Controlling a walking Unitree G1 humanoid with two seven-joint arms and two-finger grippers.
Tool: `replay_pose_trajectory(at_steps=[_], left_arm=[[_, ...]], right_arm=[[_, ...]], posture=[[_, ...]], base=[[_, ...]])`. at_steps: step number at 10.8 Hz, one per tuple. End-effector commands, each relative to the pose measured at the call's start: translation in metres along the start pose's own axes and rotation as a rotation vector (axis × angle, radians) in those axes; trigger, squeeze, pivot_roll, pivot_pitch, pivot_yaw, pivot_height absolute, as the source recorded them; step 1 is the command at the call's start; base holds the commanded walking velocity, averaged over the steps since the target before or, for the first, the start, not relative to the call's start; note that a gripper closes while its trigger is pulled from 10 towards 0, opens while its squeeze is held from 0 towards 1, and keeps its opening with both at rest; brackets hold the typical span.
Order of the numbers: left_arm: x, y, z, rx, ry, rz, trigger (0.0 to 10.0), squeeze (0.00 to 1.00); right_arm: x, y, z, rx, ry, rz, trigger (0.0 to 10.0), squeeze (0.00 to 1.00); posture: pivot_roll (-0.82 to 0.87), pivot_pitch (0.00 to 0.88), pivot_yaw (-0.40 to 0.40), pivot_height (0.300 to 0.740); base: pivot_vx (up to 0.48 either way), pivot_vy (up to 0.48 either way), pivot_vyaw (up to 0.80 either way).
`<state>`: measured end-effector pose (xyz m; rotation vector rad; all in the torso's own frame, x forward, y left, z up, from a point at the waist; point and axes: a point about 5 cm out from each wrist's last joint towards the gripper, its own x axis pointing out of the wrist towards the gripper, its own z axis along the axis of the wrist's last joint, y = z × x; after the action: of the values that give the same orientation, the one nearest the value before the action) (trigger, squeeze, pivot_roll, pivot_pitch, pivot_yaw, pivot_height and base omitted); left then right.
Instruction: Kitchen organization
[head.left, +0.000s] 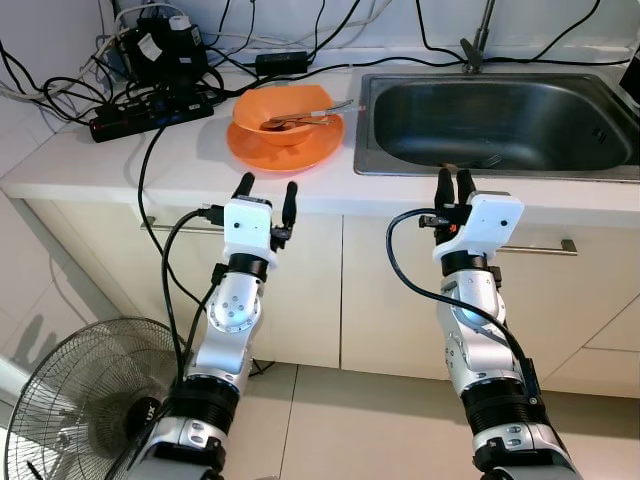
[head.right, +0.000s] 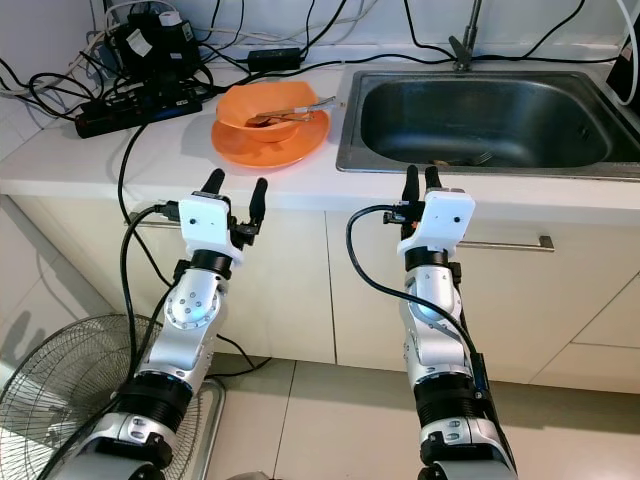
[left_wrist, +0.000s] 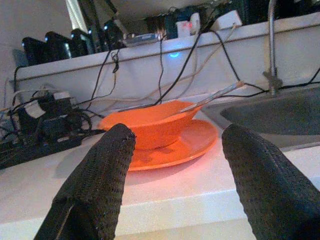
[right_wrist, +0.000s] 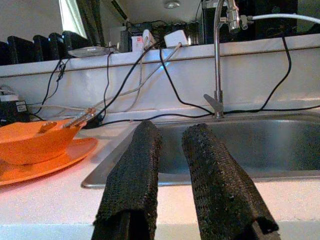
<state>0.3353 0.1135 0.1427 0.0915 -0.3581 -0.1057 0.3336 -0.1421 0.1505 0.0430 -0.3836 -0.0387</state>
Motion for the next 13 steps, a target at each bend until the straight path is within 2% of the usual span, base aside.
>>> replay_pose_trajectory(at_steps=[1,3,5,6,13], left_arm=[[0.0048,0.0044,0.0025,0.008,-0.009,0.02,10.0,0.0],[0.0048,0.0048,0.0007,0.026,-0.003,0.02,10.0,0.0],[0.0058,0.0056,0.0005,0.026,-0.004,0.025,10.0,0.0],[0.0059,0.0057,0.0002,0.027,-0.003,0.025,10.0,0.0],[0.0065,0.0045,0.0011,0.036,-0.014,-0.001,10.0,0.0]], right_arm=[[0.0027,0.0022,0.0014,-0.012,-0.009,0.01,10.0,0.0],[0.0048,0.0028,-0.0005,-0.01,0.007,0.018,10.0,0.0],[0.0075,0.0049,-0.0008,0.001,0.017,0.027,10.0,0.0],[0.008,0.0055,-0.0007,-0.023,0.012,0.034,10.0,0.0],[0.0089,0.0049,-0.0025,-0.025,0.015,0.026,10.0,0.0]], posture=[[0.07,0.0,0.097,0.74],[0.07,0.0,0.088,0.74],[0.07,0.0,0.081,0.74],[0.07,0.0,0.081,0.74],[0.08,0.0,0.094,0.74]], base=[[0.0,0.0,0.0],[0.144,0.0,0.0],[0.291,0.0,-0.59],[0.292,0.0,0.0],[0.293,0.0,0.0]])
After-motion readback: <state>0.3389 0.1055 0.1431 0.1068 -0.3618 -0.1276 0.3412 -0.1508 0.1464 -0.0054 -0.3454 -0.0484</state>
